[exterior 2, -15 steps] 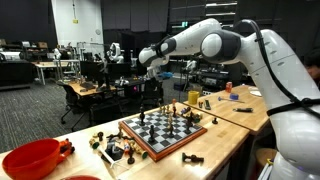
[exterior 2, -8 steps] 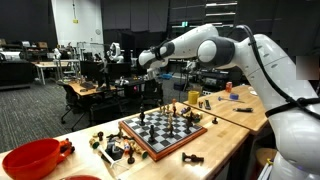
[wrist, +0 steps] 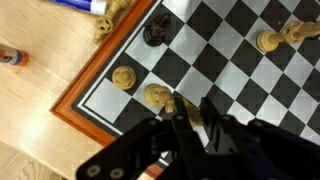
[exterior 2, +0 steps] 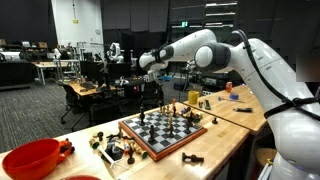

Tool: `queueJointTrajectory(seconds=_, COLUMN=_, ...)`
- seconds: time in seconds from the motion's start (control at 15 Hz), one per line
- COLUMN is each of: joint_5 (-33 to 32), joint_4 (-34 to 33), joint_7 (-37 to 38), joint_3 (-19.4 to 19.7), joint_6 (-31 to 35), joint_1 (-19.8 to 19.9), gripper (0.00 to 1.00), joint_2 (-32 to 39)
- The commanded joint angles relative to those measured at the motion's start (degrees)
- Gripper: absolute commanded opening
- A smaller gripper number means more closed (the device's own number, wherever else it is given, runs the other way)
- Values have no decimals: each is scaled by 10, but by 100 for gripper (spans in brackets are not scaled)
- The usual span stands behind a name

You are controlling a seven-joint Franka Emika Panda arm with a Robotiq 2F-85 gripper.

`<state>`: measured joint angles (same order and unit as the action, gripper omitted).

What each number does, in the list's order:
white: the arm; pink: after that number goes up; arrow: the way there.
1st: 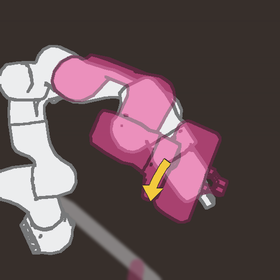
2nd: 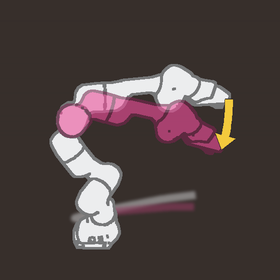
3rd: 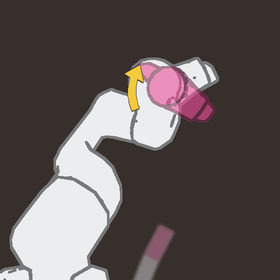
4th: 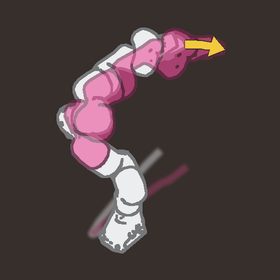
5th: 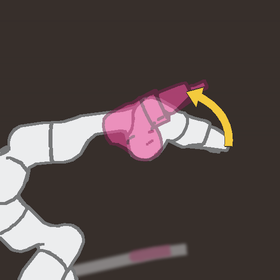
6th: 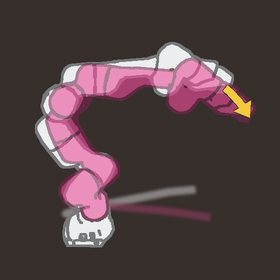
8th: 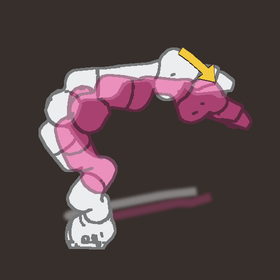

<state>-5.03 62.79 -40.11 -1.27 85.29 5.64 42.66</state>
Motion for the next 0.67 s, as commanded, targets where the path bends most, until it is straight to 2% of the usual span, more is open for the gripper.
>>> queueJointTrajectory(seconds=0.0, joint_5=4, joint_4=-35, joint_7=-13, joint_3=-9, joint_6=-26, joint_1=6, gripper=5, joint_2=17)
queueJointTrajectory(seconds=0.6, joint_5=3, joint_4=-62, joint_7=-10, joint_3=-14, joint_6=-43, joint_1=3, gripper=5, joint_2=38)
